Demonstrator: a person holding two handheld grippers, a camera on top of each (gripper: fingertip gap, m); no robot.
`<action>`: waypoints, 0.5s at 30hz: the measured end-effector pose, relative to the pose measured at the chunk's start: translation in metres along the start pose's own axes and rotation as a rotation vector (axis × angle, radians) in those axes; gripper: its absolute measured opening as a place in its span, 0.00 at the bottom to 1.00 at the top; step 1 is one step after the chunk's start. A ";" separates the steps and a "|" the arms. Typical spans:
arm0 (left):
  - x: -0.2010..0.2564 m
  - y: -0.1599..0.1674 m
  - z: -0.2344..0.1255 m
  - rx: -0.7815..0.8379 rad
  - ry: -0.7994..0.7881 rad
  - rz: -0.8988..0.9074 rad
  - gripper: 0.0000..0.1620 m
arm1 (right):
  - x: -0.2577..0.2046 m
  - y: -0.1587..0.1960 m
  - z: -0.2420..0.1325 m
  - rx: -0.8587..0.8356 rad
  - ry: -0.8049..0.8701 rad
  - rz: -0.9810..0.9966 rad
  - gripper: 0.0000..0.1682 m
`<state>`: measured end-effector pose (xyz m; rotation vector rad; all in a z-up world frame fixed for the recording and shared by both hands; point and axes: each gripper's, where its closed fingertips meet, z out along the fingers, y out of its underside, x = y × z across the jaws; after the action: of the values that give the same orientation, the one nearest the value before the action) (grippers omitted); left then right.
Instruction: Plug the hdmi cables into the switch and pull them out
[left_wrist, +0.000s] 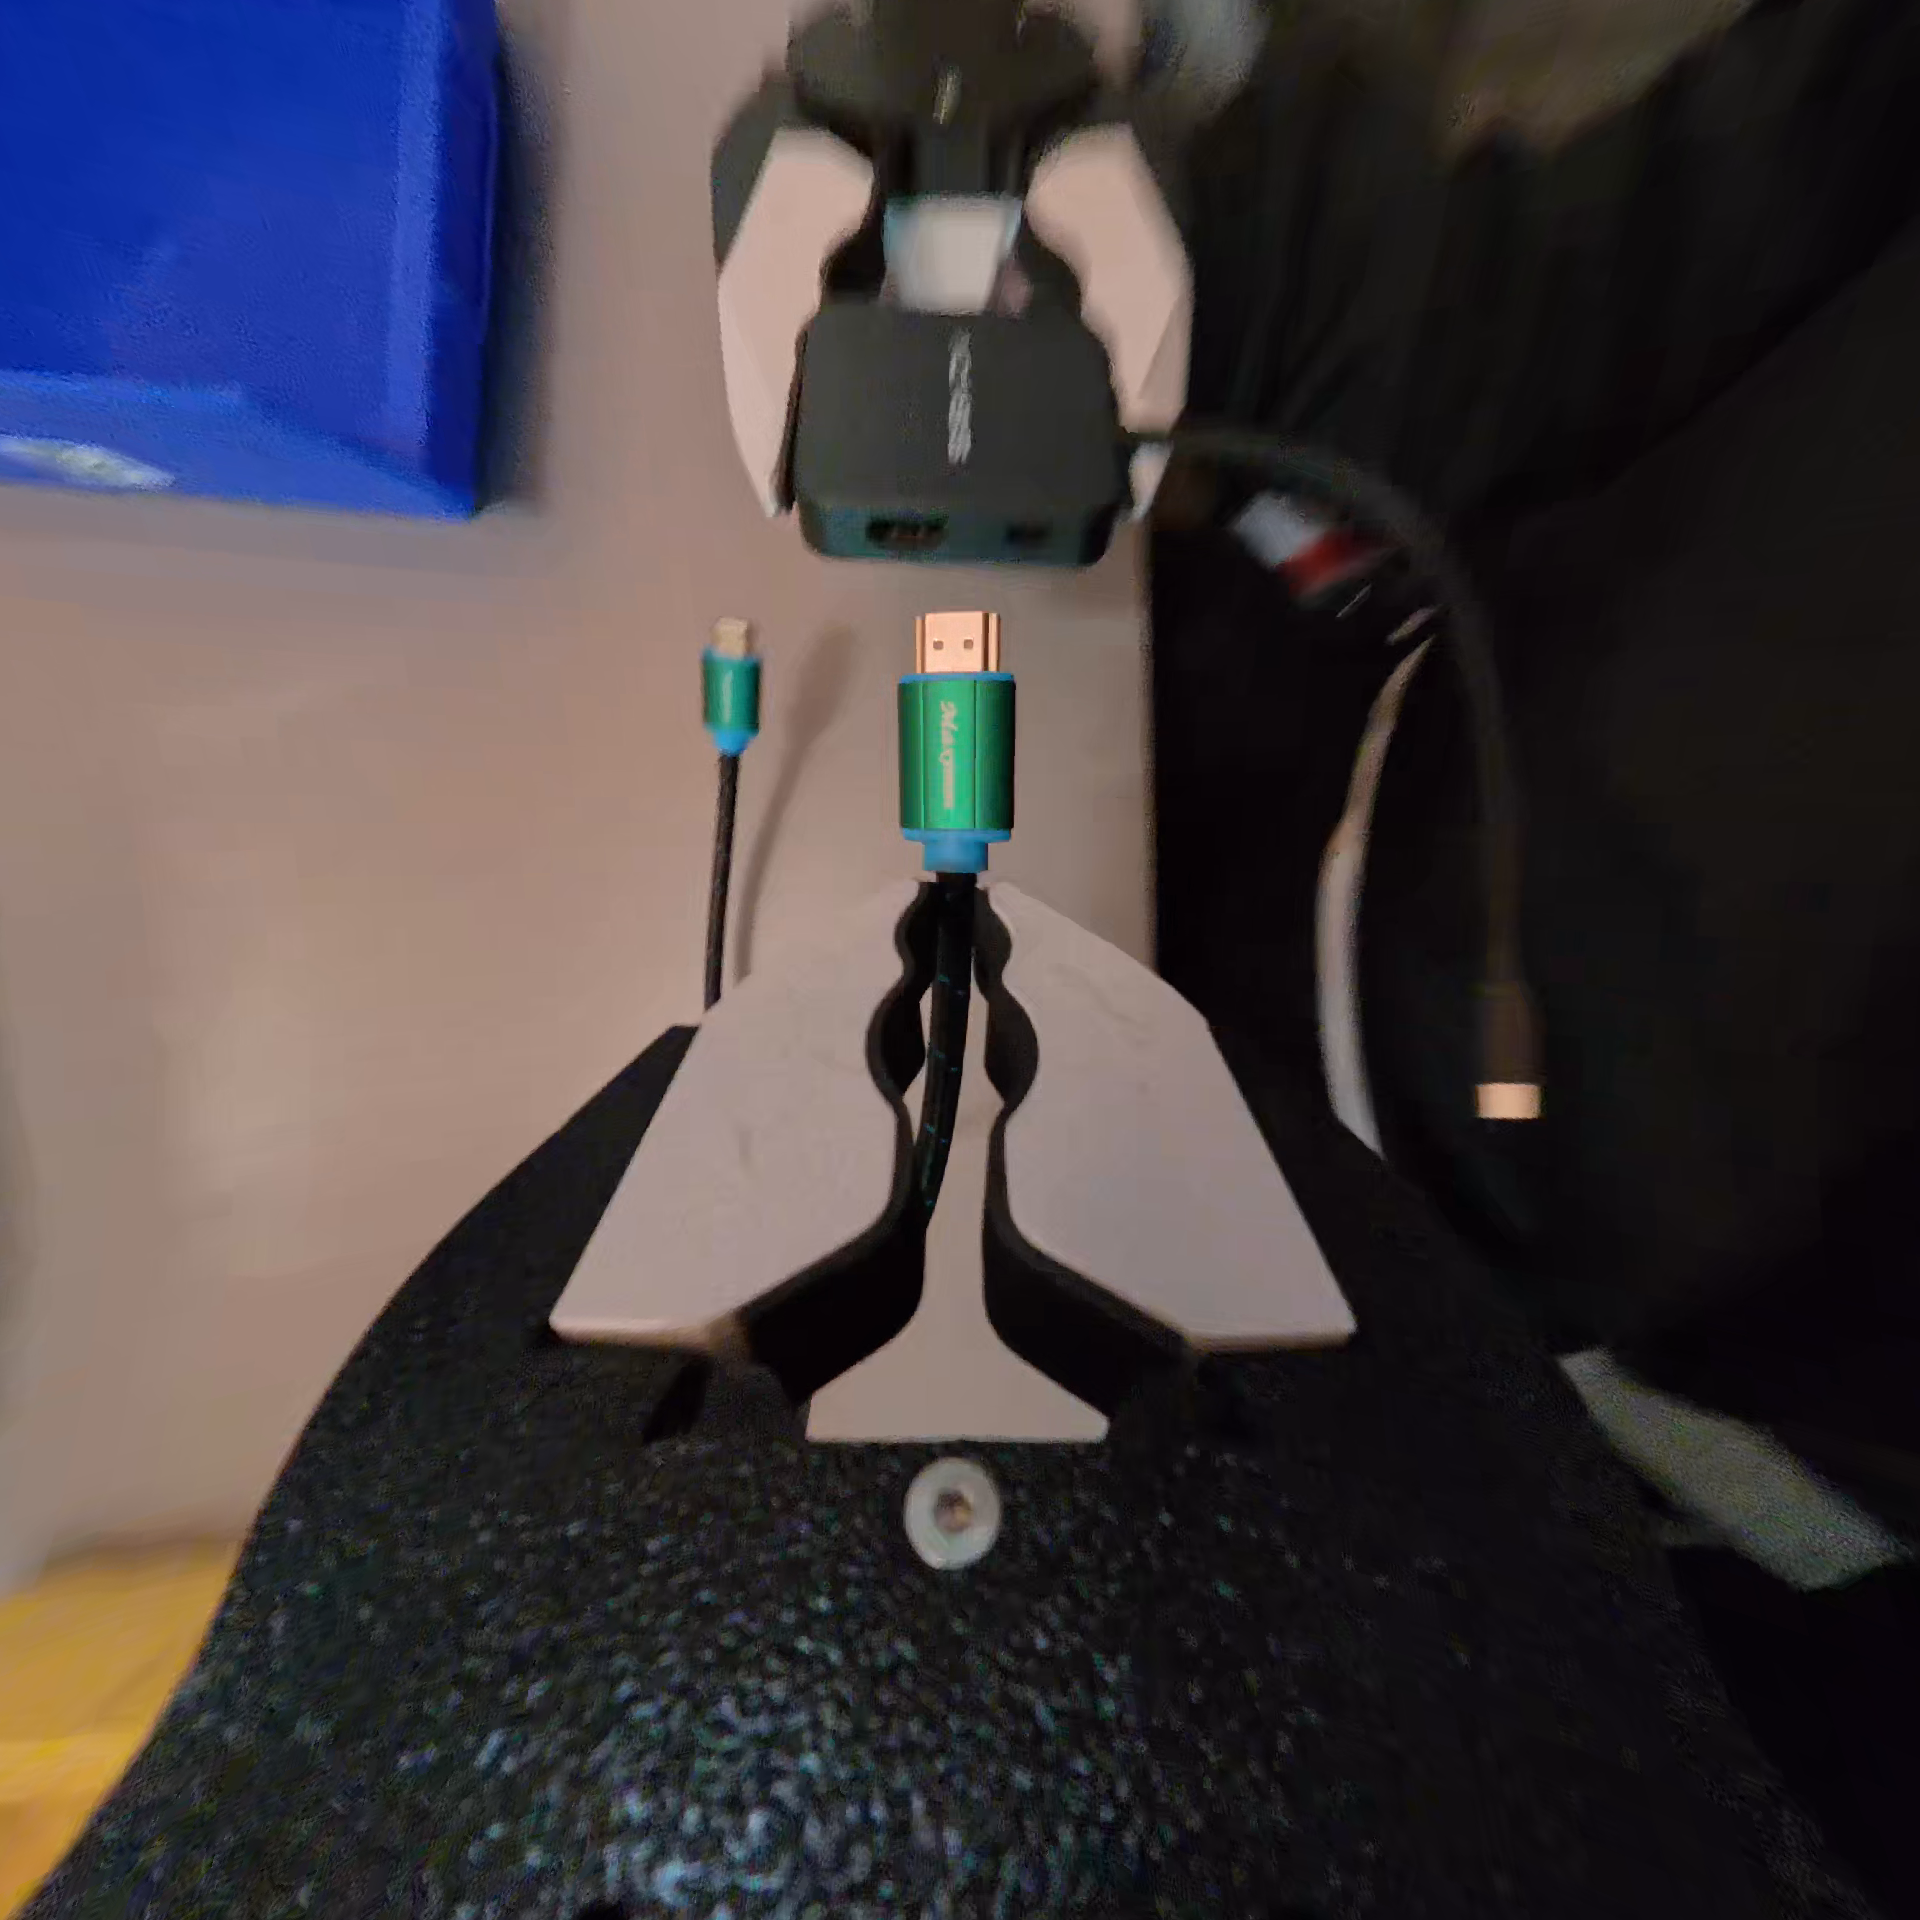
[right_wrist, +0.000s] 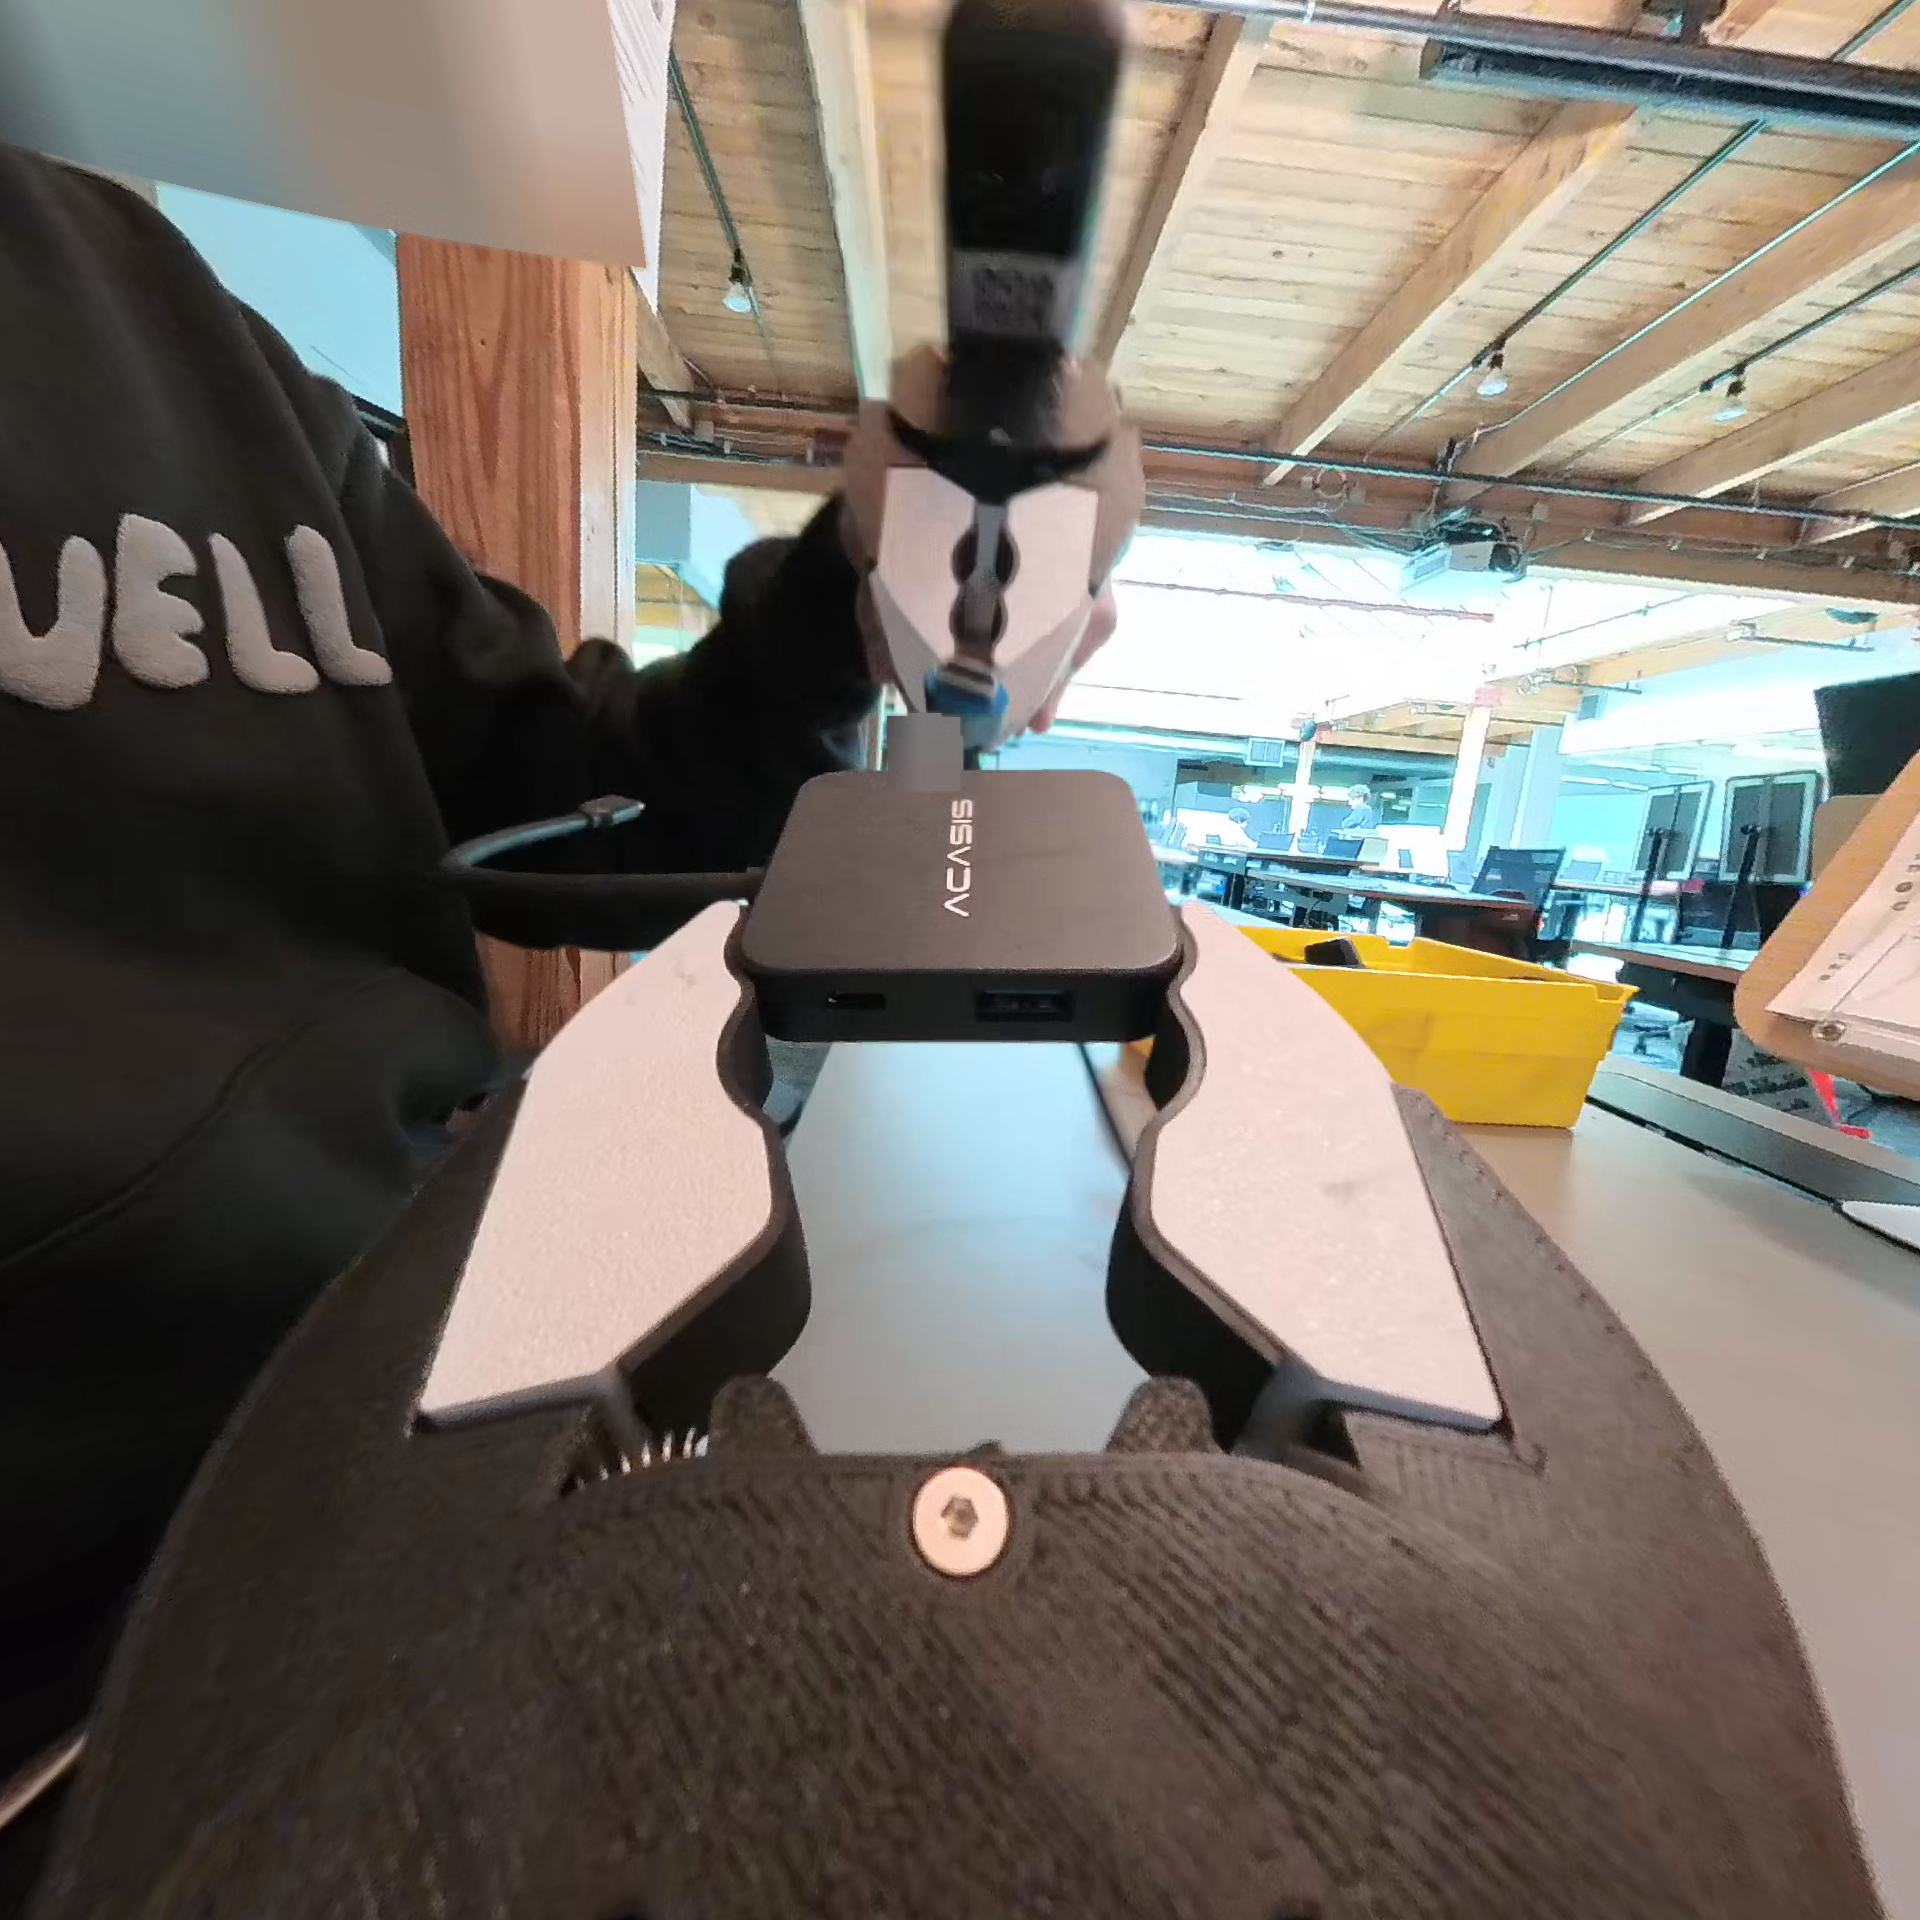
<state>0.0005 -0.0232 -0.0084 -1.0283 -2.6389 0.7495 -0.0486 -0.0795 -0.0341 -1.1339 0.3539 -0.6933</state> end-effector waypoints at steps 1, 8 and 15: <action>0.002 -0.006 -0.006 0.117 0.102 -0.075 0.04 | 0.000 -0.004 -0.002 0.020 0.001 -0.001 0.43; -0.096 0.064 0.007 0.482 0.191 -0.691 0.04 | 0.003 -0.013 -0.015 0.063 0.026 -0.005 0.43; -0.148 0.155 0.062 0.221 -0.218 -0.637 0.04 | 0.006 -0.009 -0.017 0.054 0.038 0.008 0.43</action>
<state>0.1745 -0.0501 -0.1446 -0.0272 -2.7243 0.9926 -0.0569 -0.0977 -0.0326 -1.0689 0.3700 -0.7143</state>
